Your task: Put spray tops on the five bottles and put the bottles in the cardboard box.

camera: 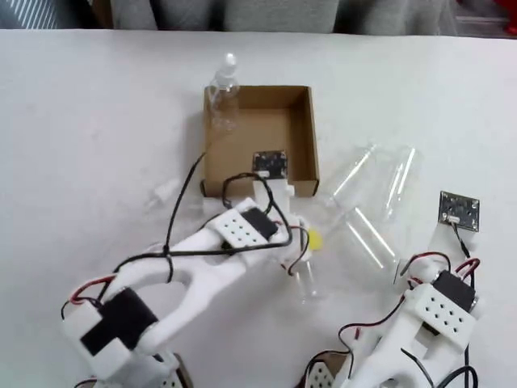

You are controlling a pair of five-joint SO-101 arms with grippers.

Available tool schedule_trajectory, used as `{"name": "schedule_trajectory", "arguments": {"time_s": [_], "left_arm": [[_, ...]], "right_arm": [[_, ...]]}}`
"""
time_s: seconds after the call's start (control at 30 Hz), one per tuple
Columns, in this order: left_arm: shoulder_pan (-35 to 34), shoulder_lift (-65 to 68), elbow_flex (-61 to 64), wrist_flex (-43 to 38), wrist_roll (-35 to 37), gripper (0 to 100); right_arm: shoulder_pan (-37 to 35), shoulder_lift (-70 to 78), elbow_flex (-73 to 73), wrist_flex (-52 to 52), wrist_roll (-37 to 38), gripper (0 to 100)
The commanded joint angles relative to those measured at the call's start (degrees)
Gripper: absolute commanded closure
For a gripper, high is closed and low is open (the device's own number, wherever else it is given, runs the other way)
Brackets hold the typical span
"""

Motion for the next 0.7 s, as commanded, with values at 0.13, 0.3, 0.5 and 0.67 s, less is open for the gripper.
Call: {"name": "schedule_trajectory", "arguments": {"time_s": [0.13, 0.3, 0.5, 0.67], "left_arm": [[-1.89, 6.02, -7.38, -0.7, 0.53, 70], [-1.8, 7.08, -7.56, -0.7, 0.18, 72], [-1.8, 7.08, -7.56, -1.14, -4.4, 97], [-0.31, 7.08, -7.03, 0.0, -8.97, 98]], "right_arm": [[-0.57, -0.92, -0.53, -0.66, 0.53, 98.1], [-0.48, -0.92, -0.53, -0.66, 0.53, 98.1], [-0.48, -0.92, -0.53, -0.66, 0.53, 98.1], [-0.48, -0.92, -0.53, -0.66, 0.53, 98.1]]}}
